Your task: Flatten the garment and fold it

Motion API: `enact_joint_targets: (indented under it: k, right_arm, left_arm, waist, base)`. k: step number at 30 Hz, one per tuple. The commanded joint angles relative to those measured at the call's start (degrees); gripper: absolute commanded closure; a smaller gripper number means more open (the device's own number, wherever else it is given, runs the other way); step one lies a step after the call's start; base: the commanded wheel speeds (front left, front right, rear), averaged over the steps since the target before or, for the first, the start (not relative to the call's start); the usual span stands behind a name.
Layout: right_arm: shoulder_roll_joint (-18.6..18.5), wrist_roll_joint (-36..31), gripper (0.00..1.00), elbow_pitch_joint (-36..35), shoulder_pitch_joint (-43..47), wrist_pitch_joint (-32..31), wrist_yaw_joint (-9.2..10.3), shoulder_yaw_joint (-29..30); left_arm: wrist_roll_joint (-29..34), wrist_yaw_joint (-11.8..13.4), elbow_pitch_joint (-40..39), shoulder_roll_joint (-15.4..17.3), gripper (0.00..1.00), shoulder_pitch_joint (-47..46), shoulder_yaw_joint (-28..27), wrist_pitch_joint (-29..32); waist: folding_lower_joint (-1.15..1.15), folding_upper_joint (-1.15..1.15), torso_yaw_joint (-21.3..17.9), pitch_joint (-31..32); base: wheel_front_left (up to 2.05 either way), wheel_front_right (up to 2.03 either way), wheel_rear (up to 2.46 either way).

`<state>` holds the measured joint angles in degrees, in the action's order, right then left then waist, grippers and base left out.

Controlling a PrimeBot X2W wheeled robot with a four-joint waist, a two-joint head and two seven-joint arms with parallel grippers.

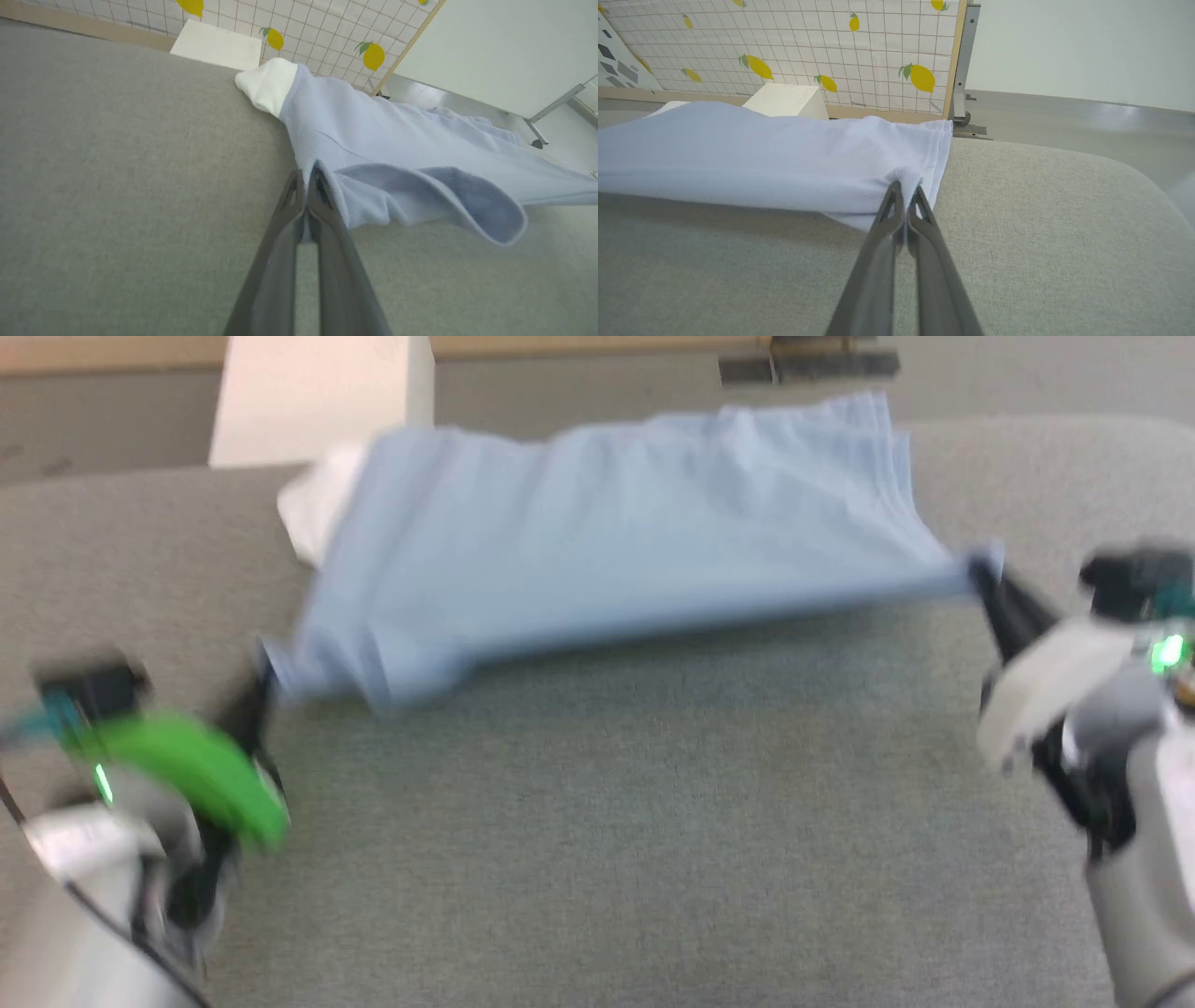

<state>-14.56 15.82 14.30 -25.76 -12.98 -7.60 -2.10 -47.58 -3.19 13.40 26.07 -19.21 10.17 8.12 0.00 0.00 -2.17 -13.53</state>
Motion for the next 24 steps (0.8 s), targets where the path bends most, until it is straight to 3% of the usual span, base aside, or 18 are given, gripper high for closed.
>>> enact_joint_targets:
  k: [1,6,15,21,24]
  right_arm:
    - [-0.1,0.2,1.0,-1.1,3.0,-0.6,0.11,0.5]
    - [0.5,-1.5,1.0,-4.3,14.4,-3.7,0.11,1.3]
    - [1.1,-2.5,1.0,-8.1,28.1,-15.5,0.11,5.3]
    - [3.7,-3.5,1.0,-13.5,34.7,-22.1,0.11,11.3]
    - [5.3,-2.8,1.0,-15.6,36.5,-22.4,0.11,12.7]
  left_arm:
    - [-1.5,0.8,-1.8,0.5,1.0,4.5,0.1,1.4]
    - [-6.9,4.1,-9.3,-0.3,1.0,20.7,1.9,8.8]
    - [-9.1,10.0,-17.6,1.7,1.0,33.3,4.7,17.5]
    - [-8.9,12.9,-21.9,3.2,1.0,38.3,5.0,19.2]
    - [-6.4,12.1,-24.0,3.2,1.0,38.6,5.6,16.5]
  waist:
    - [0.0,0.0,1.6,4.9]
    - [0.0,0.0,2.7,7.5]
    - [0.0,0.0,4.2,9.3]
    - [0.0,0.0,4.1,9.6]
    - [0.0,0.0,3.9,9.4]
  base:
    - [0.0,0.0,0.0]
    - [0.0,0.0,0.0]
    - [0.0,0.0,0.0]
    - [0.0,0.0,0.0]
    - [0.0,0.0,0.0]
